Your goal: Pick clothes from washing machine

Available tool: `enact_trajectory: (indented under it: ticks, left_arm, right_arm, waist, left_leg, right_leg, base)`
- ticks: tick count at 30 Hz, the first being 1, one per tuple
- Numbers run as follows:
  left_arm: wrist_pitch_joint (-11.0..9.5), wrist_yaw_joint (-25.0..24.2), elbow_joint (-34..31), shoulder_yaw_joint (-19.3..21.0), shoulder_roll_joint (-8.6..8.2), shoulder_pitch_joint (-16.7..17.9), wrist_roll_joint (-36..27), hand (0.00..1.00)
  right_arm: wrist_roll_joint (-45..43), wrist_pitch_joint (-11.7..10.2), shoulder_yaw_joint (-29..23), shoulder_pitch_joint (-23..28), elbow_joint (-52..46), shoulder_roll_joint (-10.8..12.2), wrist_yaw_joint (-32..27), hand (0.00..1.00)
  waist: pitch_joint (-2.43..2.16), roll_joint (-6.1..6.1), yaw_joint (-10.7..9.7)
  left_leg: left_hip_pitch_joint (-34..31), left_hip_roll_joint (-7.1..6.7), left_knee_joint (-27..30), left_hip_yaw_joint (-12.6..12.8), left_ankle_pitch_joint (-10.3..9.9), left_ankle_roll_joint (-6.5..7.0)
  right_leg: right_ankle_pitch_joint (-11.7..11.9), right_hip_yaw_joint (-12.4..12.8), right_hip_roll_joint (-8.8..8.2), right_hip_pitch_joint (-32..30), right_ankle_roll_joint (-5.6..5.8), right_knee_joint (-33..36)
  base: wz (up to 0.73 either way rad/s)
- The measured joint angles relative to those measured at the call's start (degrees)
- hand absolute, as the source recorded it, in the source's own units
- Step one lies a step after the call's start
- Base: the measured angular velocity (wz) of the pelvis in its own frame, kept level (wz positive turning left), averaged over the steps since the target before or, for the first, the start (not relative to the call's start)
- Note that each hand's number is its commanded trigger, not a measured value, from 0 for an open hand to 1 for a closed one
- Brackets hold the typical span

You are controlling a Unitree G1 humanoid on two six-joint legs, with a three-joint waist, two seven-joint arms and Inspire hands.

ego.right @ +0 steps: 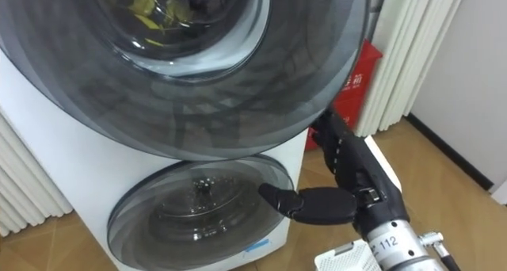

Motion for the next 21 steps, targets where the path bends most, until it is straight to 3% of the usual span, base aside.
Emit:
enact_trajectory:
  ticks: [15,21]
  left_arm:
    - [0.0,-0.9,-0.4,-1.0,0.55,-0.5,1.3,0.0]
    - [0.0,-0.1,-0.4,-1.0,1.23,-0.2,1.3,0.0]
  right_arm:
    - [-4.0,0.0,0.0,0.3,-0.9,0.0,1.6,0.0]
    - [-4.5,-0.7,0.8,4.5,-2.1,0.2,4.1,0.0]
  waist:
    - [-0.04,-0.15,-1.2]
    - [-0.32,-0.92,-2.2]
  left_leg:
    - [0.3,0.06,-0.5,0.3,-0.1,-0.14]
    - [0.7,0.34,-0.6,0.8,-0.1,-0.2]
  right_leg:
    - [0.0,0.0,0.09,-0.1,-0.04,-0.3]
    - [0.1,0.0,0.31,0.4,-0.08,-0.7]
  base:
    - [-0.02]
    - [-0.01]
